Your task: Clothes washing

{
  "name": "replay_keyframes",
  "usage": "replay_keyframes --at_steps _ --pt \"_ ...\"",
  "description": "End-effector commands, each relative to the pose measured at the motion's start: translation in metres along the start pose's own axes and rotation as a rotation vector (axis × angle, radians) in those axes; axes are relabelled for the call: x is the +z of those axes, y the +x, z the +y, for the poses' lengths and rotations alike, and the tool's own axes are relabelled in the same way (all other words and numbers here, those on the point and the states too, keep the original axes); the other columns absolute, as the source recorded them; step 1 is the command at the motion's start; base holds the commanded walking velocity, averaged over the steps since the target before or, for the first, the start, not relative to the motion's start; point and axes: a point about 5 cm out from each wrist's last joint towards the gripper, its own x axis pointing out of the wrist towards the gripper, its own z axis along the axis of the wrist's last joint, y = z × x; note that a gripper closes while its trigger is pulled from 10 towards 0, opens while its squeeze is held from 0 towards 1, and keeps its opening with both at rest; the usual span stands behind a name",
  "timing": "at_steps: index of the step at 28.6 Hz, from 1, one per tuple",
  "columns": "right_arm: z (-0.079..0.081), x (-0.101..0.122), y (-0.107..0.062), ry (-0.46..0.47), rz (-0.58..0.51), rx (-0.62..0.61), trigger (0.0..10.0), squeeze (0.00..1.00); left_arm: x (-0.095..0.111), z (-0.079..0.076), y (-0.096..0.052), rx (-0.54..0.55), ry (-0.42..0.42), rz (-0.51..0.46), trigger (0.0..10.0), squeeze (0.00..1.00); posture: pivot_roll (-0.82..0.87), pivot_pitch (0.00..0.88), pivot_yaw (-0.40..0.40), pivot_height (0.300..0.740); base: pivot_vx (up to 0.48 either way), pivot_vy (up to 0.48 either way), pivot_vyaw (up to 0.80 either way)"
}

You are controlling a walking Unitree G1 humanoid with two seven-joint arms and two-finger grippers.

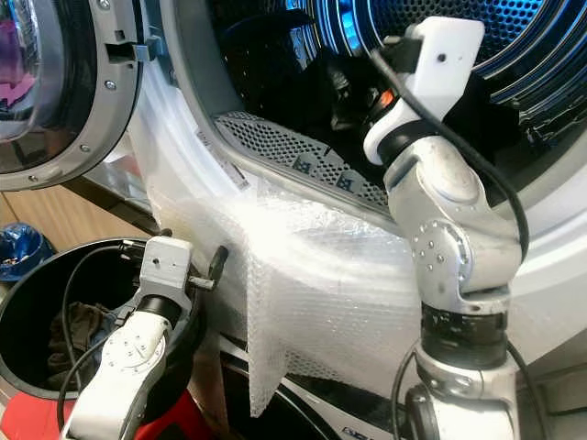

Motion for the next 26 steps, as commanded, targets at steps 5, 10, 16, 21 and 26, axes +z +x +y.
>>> replay_keyframes --at_steps 5,10,16,21,26 --pt "-0.012 0.001 -0.016 -0.064 0.006 -0.082 10.0 0.0 0.008 -0.014 0.003 -0.07 -0.019 -0.031 10.0 0.0 -0.13 0.042 -0.109 0.74 0.0 0.0 0.0" --pt "0.001 0.003 -0.043 -0.061 -0.069 -0.091 10.0 0.0 0.007 -0.016 0.002 -0.073 -0.022 -0.028 10.0 0.0 -0.15 0.052 -0.112 0.74 0.0 0.0 0.0" --pt "0.015 -0.031 -0.067 -0.058 0.041 -0.268 10.0 0.0 0.007 -0.022 0.004 -0.094 -0.033 -0.027 10.0 0.0 -0.19 0.067 -0.112 0.74 0.0 0.0 0.0" --pt "0.021 -0.055 -0.087 -0.09 0.15 -0.25 10.0 0.0 0.007 -0.026 0.004 -0.105 -0.046 -0.024 10.0 0.0 -0.21 0.071 -0.115 0.74 0.0 0.0 0.0" --pt "0.016 -0.072 -0.098 -0.116 0.223 -0.309 10.0 0.0 0.006 -0.029 0.004 -0.114 -0.052 -0.021 10.0 0.0 -0.22 0.078 -0.116 0.74 0.0 0.0 0.0"
